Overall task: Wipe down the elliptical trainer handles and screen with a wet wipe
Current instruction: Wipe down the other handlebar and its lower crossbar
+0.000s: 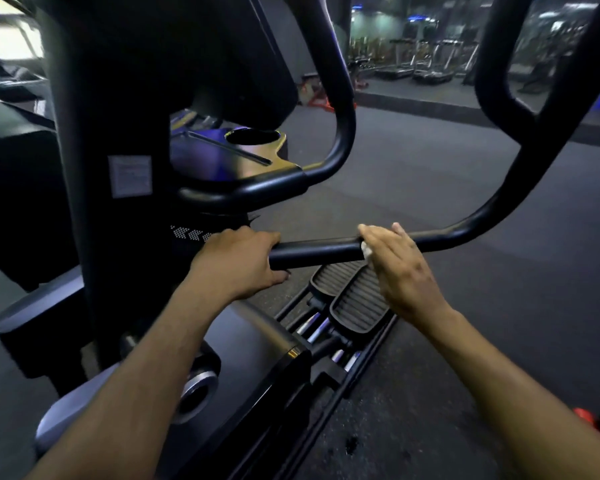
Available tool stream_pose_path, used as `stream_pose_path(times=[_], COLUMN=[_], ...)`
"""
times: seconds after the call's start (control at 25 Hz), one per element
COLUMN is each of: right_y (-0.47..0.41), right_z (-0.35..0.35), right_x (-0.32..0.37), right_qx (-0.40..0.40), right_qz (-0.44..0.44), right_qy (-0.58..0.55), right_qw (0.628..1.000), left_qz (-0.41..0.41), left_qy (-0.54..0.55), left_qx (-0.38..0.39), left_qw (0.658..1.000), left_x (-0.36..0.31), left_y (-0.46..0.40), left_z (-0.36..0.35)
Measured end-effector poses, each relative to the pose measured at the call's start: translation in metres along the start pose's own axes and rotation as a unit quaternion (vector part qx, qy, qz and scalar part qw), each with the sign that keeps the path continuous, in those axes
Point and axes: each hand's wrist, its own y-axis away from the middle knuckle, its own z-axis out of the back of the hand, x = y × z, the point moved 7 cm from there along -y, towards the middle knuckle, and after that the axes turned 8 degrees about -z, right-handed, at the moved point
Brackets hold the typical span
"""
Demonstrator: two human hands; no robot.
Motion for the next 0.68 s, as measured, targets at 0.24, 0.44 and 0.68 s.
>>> stream_pose_path(times=[0.24, 0.44, 0.68], right_y=[-0.016, -0.015, 0.000], right_z=[-0.010, 0.000, -0.011], right_x=[0.037, 0.013, 0.058], right_qx=[0.023, -0.012, 0.029], right_qz=[0.003, -0.132, 0.082], right_qy=[-0.037, -0.050, -0.019], right_qw=[0.999, 0.990, 0.996], left_qz=[-0.014, -0.025, -0.046], left_qy=[-0.004, 0.011, 0.195], left_qx=[-0.007, -0.019, -0.127], left_qw=[1.000, 0.999, 0.971], left_x=[-0.001, 0.003, 0.015], left_y=[-0.001, -0.003, 0.017], left_z=[0.003, -0.001, 0.006])
